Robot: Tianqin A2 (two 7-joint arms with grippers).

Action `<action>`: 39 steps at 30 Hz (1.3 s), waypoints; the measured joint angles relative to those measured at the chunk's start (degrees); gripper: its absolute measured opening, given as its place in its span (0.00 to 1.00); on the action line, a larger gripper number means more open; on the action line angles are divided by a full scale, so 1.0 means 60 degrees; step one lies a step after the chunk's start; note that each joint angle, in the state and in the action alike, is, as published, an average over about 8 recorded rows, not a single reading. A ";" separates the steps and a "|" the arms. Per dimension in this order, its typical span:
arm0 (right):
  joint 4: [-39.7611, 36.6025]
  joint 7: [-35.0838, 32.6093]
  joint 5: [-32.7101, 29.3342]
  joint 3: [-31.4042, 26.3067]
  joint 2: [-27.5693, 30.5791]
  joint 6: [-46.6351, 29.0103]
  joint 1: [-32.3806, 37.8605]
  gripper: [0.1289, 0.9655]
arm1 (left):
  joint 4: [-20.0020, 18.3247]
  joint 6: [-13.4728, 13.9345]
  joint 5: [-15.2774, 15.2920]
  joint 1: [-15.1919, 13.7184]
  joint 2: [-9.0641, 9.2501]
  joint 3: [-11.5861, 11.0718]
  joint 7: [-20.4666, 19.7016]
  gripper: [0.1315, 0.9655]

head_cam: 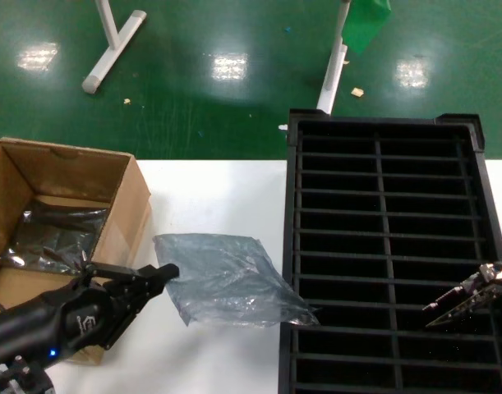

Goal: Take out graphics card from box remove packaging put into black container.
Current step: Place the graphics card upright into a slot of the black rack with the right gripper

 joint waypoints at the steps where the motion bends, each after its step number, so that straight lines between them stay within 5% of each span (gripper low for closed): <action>1: 0.0000 -0.0047 0.0057 0.0060 -0.0039 -0.0017 -0.0040 0.06 | 0.0003 0.0022 -0.0014 0.0026 0.0000 -0.0022 0.0019 0.01; 39: 0.0001 -0.1799 0.1678 0.2535 -0.1595 -0.1430 -0.1697 0.06 | -0.0383 0.0389 -0.0184 0.0688 -0.0012 -0.0433 0.0178 0.01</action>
